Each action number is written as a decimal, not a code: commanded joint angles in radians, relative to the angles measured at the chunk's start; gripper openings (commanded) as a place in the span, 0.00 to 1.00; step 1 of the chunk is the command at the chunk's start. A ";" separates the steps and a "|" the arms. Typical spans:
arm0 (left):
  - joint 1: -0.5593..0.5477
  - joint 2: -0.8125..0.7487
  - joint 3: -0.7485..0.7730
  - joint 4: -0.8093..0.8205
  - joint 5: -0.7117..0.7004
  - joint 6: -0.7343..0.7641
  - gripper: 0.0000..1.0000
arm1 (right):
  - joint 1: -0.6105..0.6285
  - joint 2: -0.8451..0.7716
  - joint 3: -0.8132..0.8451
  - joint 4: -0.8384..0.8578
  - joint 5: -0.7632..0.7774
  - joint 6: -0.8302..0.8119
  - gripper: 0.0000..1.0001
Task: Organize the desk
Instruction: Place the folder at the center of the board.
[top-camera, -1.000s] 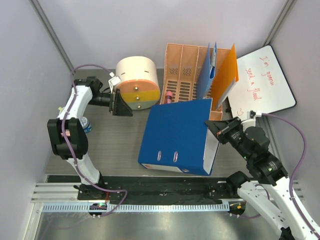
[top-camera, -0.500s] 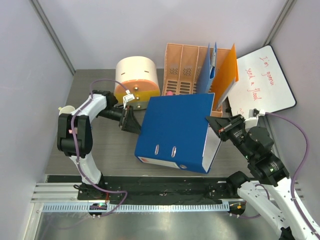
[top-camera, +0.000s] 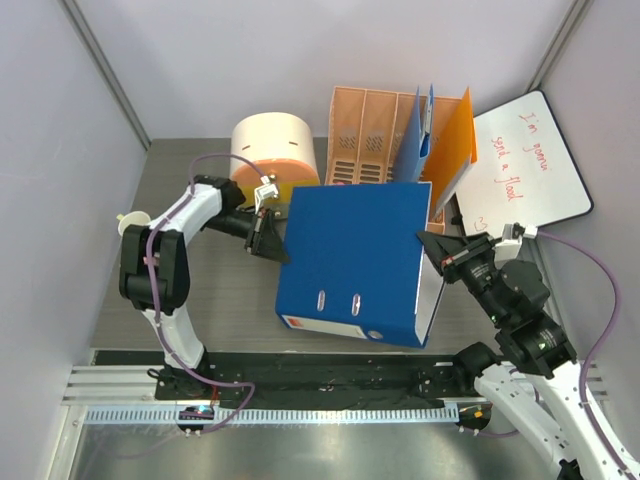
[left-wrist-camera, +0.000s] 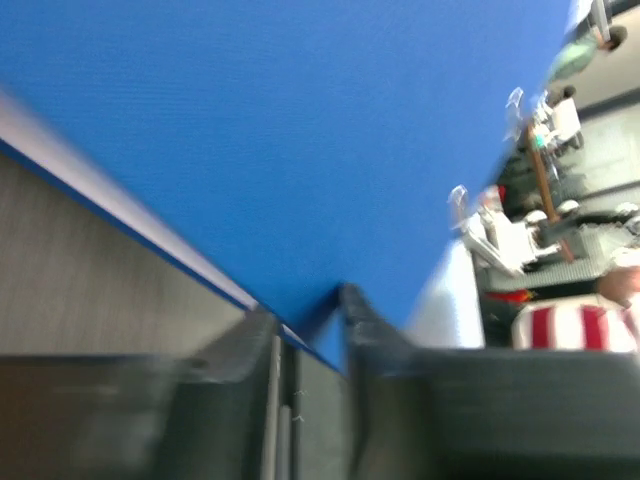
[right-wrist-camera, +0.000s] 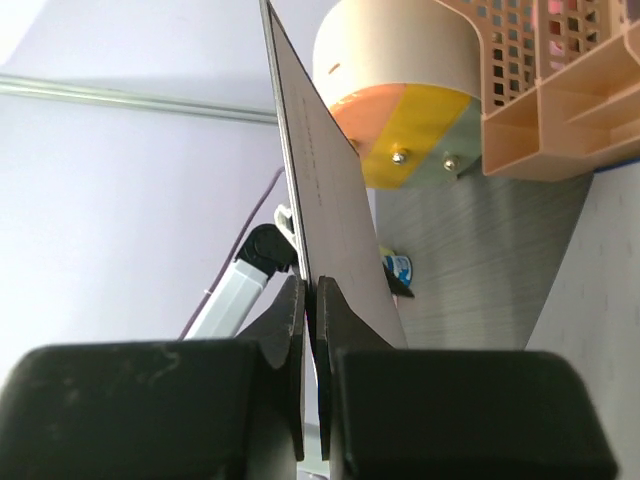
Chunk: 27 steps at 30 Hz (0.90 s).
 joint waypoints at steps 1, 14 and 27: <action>-0.026 -0.041 0.109 -0.311 0.034 -0.063 0.09 | 0.002 -0.017 0.001 0.107 -0.009 0.067 0.01; -0.014 -0.115 0.371 -0.312 -0.501 -0.300 0.00 | 0.002 0.100 0.268 -0.354 0.063 -0.140 0.49; -0.098 -0.196 0.508 -0.314 -1.155 -0.338 0.00 | 0.002 0.224 0.446 -0.429 0.080 -0.281 0.56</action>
